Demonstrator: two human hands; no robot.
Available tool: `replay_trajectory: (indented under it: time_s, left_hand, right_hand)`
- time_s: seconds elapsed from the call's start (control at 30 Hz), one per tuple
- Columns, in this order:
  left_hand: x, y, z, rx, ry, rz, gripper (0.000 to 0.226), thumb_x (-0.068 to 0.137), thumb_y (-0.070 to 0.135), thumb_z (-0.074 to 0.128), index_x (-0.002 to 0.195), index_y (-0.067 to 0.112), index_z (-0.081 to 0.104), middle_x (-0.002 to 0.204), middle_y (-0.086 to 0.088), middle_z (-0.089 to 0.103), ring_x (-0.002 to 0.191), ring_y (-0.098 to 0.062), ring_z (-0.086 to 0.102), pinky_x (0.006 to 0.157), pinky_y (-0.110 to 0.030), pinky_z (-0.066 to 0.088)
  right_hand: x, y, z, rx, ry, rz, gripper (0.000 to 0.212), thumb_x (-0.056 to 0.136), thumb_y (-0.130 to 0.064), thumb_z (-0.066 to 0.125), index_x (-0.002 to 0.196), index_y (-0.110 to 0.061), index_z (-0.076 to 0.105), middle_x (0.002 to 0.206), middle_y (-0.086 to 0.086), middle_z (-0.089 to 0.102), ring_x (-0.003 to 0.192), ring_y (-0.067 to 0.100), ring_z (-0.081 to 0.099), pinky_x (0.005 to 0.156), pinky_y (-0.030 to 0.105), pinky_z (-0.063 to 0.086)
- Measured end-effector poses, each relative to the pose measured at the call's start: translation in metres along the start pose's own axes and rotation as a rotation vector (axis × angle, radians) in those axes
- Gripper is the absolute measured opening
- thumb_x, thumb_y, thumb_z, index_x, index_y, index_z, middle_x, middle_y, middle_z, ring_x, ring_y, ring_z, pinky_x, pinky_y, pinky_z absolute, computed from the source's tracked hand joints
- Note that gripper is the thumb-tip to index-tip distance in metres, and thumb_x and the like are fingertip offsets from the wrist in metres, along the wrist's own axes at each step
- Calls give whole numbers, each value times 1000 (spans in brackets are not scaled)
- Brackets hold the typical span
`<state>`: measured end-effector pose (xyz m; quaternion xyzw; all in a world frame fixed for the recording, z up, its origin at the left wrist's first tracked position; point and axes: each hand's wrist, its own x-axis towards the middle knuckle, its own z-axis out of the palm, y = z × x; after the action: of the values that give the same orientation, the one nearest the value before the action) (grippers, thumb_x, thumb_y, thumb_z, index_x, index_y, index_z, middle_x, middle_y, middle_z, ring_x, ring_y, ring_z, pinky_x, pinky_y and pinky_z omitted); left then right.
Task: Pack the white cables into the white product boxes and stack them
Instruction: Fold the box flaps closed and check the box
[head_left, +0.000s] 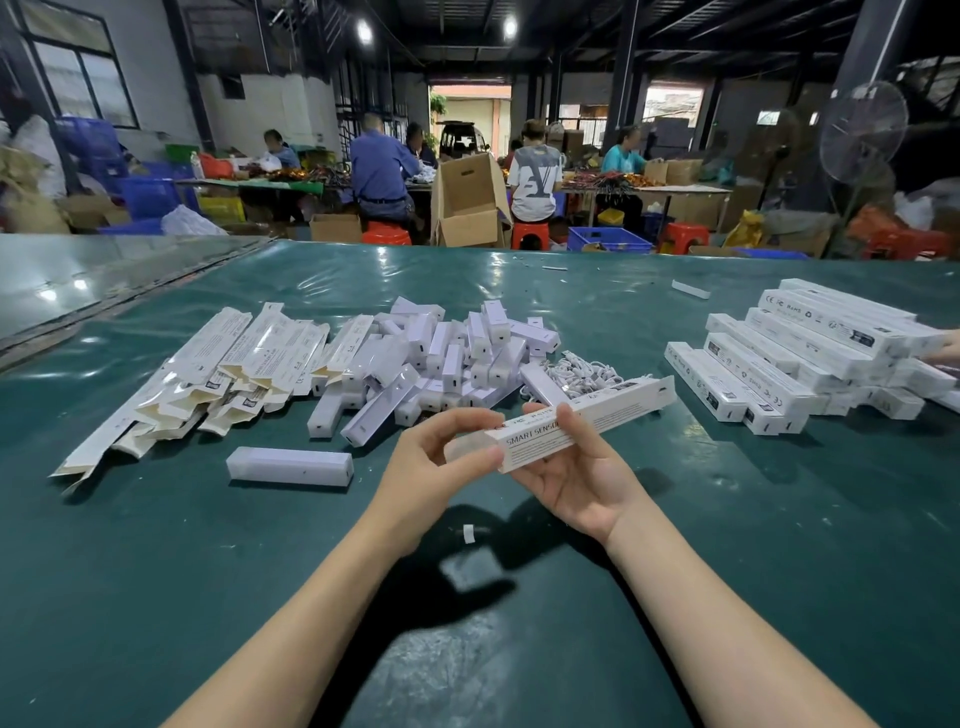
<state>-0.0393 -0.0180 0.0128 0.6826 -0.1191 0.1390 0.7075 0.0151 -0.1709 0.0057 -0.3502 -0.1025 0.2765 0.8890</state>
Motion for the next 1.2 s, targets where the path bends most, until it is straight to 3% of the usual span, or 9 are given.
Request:
replay_trajectory:
  time_s: [0.13, 0.23, 0.4, 0.53, 0.7, 0.83, 1.03, 1.13, 1.2]
  left_hand:
    - [1, 1, 0, -70, 21, -18, 30, 63, 10, 68, 92, 14, 62, 85, 6, 71, 80, -8, 64, 66, -22, 53]
    - [2, 4, -2, -257, 61, -118, 30, 61, 3, 70, 85, 11, 53, 84, -6, 68, 71, -14, 64, 55, -22, 52]
    - [4, 7, -7, -508, -4, -216, 9, 68, 2, 61, 76, 4, 63, 80, -11, 70, 74, -19, 68, 63, -27, 57]
    - [3, 7, -2, -407, 46, -176, 14, 66, 6, 61, 65, 14, 72, 76, -5, 71, 71, -14, 68, 62, -24, 57]
    - [3, 0, 1, -219, 191, -136, 25, 75, -6, 64, 65, 11, 49, 73, -6, 64, 78, -22, 62, 58, -23, 55]
    - [2, 2, 3, -199, 114, -116, 29, 59, -2, 69, 77, 8, 50, 86, -13, 60, 78, -22, 58, 77, -34, 53]
    - [-5, 5, 8, 310, 199, 107, 15, 61, 13, 53, 71, 24, 49, 75, 4, 52, 63, -6, 48, 56, -24, 42]
    - [-5, 5, 8, 460, 187, 159, 28, 72, 2, 59, 64, 28, 53, 80, -4, 55, 68, -11, 52, 61, -37, 53]
    - [-5, 6, 10, 401, 187, 127, 32, 75, -4, 62, 66, 26, 55, 83, -9, 59, 66, -16, 56, 62, -36, 56]
  right_hand:
    - [0, 1, 3, 60, -4, -19, 59, 19, -25, 97, 70, -7, 74, 80, 16, 72, 70, 25, 71, 55, 33, 57]
    - [0, 3, 7, 74, 21, -35, 61, 15, -26, 97, 68, -7, 73, 78, 15, 72, 69, 25, 71, 53, 32, 57]
    - [1, 3, 8, 118, 59, -79, 62, 10, -26, 96, 64, -6, 73, 73, 12, 72, 66, 24, 71, 51, 31, 57]
    - [0, 2, 7, 122, 56, -86, 62, 10, -25, 96, 65, -6, 72, 73, 12, 72, 66, 23, 71, 51, 30, 57]
    - [2, 6, 9, 73, 74, -80, 61, 11, -26, 96, 64, -7, 73, 74, 14, 72, 66, 25, 71, 51, 31, 56]
    - [2, 4, 8, 144, 87, -105, 62, 8, -24, 96, 62, -5, 73, 72, 13, 72, 64, 23, 71, 50, 31, 56]
    - [3, 11, 12, 61, 98, -50, 69, 9, -26, 96, 70, -4, 71, 76, 16, 71, 67, 27, 71, 53, 33, 57]
    - [4, 10, 11, 64, 123, -57, 76, 7, -26, 96, 75, -4, 68, 77, 16, 71, 68, 27, 71, 54, 32, 58]
    - [4, 8, 10, 86, 130, -72, 78, 6, -24, 95, 75, -3, 66, 75, 16, 71, 66, 26, 71, 52, 32, 57]
